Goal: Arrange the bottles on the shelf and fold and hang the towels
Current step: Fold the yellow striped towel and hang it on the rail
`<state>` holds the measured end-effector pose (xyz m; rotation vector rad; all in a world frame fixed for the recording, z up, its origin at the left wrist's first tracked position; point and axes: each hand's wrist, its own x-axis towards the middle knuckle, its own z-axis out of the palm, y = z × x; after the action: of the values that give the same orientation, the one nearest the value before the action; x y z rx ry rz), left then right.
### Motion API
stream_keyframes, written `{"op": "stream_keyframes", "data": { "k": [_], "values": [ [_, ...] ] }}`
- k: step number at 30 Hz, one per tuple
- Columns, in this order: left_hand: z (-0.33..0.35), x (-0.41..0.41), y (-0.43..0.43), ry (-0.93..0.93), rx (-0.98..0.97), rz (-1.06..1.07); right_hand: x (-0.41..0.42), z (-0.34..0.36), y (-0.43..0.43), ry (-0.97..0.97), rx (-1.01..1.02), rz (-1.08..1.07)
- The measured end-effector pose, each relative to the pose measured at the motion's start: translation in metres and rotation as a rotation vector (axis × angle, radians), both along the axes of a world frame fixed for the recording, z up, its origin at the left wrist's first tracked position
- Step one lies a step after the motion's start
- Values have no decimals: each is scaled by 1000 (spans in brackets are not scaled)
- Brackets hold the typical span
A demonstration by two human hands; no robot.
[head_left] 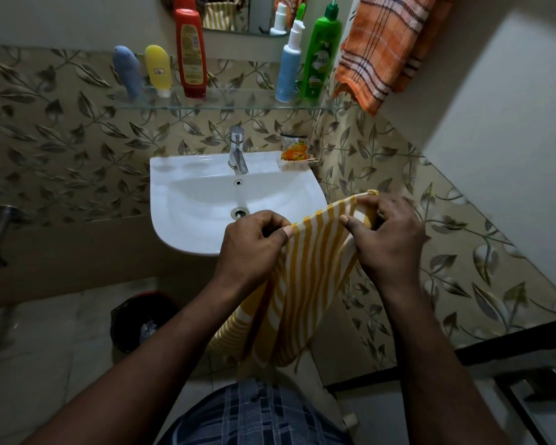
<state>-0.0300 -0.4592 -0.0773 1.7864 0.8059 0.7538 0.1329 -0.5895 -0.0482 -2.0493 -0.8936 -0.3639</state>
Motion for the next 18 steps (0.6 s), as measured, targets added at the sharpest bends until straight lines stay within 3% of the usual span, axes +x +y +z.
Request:
{"op": "stream_keyframes", "data": {
  "k": [2, 6, 11, 14, 16, 18],
  "values": [
    [-2, 1, 0, 22, 15, 42, -5, -1, -2, 47, 121, -10],
    [1, 3, -2, 61, 105, 35, -29, -9, -3, -98, 195, 109],
    [-1, 3, -9, 41, 383, -204, -36, -20, 5, -108, -92, 416],
    [-5, -1, -5, 33, 454, -301, -22, -15, 1, 73, -311, 611],
    [-8, -3, -3, 33, 463, -320, -14, -12, -1, 180, -436, 643],
    [-8, -4, -3, 11, 451, -298, -9, -12, -1, 187, -419, 599]
  ]
}}
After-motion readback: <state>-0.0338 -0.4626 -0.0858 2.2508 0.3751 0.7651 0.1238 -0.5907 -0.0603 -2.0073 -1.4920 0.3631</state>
